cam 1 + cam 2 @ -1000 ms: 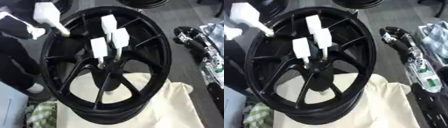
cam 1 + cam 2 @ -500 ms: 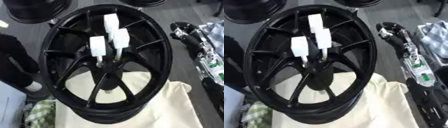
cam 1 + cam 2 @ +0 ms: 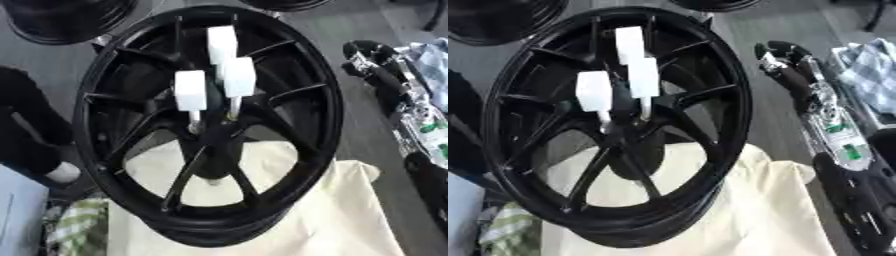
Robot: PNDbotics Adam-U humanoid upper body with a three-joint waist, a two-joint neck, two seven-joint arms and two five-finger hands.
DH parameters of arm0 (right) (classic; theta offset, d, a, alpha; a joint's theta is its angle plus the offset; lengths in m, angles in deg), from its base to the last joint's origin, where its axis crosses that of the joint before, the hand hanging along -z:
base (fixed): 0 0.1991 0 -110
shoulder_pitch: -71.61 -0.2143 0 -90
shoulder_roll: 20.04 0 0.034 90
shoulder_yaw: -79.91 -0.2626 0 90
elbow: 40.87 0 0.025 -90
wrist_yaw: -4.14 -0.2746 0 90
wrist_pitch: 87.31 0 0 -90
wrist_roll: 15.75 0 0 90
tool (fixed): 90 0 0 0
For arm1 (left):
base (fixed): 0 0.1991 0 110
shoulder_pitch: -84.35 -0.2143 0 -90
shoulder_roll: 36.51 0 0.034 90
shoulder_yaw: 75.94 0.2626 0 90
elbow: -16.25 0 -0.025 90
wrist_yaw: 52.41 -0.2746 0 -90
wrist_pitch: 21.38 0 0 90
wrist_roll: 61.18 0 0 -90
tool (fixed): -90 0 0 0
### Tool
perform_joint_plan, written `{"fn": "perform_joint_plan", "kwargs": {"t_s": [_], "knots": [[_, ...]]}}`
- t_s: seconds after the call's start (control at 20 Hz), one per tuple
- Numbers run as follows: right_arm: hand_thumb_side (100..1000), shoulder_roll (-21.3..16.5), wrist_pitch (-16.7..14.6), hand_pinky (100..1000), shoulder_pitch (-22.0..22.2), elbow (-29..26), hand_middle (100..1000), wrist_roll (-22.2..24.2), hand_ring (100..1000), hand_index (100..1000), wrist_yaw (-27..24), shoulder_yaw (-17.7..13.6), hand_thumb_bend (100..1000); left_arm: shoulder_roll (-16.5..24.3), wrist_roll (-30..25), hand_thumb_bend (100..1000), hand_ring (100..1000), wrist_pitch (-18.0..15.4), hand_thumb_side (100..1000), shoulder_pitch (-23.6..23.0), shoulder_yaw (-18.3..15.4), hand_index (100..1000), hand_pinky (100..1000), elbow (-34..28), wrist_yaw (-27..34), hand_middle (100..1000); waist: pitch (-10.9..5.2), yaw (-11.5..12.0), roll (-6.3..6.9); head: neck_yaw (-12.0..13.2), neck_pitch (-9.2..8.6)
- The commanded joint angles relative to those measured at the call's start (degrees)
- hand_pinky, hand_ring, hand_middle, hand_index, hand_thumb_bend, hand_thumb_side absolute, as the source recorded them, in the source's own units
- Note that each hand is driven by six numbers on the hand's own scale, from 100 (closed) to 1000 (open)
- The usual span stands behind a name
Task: Pull the pin out of the wheel hub.
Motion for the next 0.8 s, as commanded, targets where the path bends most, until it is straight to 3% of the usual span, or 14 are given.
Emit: {"fn": "perform_joint_plan", "kwargs": {"t_s": [0.05, 0.1, 0.3, 0.45, 0.6, 0.65, 0.8], "knots": [[364, -1.2, 0.0, 777, -1.0, -1.1, 647, 0.0, 654, 756, -0.3, -0.1, 379, -0.2, 2.9, 296, 788, -2.8, 551, -2.8, -2.1, 828, 847, -0.8, 3.0, 768, -0.96, -0.3, -0.12, 0.7, -0.1], [364, -1.1, 0.0, 777, -1.1, -1.1, 648, 0.0, 655, 756, -0.3, 0.0, 379, -0.6, 3.7, 330, 792, -3.8, 606, -4.3, -2.4, 837, 849, -1.2, 4.0, 773, -1.0, -0.5, -0.13, 0.9, -0.1], [365, -1.0, 0.2, 777, -1.2, -1.1, 648, 0.0, 654, 756, -0.4, 0.2, 378, -1.6, 6.7, 336, 796, -8.0, 680, -9.1, -3.6, 849, 852, -2.0, 8.2, 781, -1.17, -1.1, -0.06, 1.3, -0.1], [366, -0.9, 0.2, 777, -1.2, -1.1, 647, 0.0, 654, 756, -0.4, 0.2, 378, -1.8, 8.7, 260, 791, -10.1, 690, -9.7, -3.8, 843, 847, -0.7, 11.0, 776, -1.24, -1.2, -0.01, 1.3, -0.1], [365, -0.9, 0.2, 777, -1.2, -1.1, 647, -0.1, 654, 756, -0.4, 0.2, 378, -2.2, 10.9, 100, 778, -10.5, 696, -9.5, -4.0, 825, 836, -0.5, 13.2, 762, -1.31, -1.2, 0.0, 1.2, -0.1], [365, -0.9, 0.2, 777, -1.2, -1.1, 647, -0.1, 654, 756, -0.4, 0.2, 378, -2.3, 11.8, 100, 776, -10.4, 695, -9.4, -4.1, 824, 835, -0.7, 14.0, 761, -1.32, -1.2, -0.01, 1.2, -0.1], [365, -0.8, 0.2, 777, -1.1, -1.1, 647, -0.1, 654, 756, -0.5, 0.2, 378, -3.2, 14.8, 100, 746, -10.9, 812, -8.4, -4.9, 776, 803, -2.6, 16.6, 735, -1.42, -1.1, -0.05, 1.1, -0.1]]}}
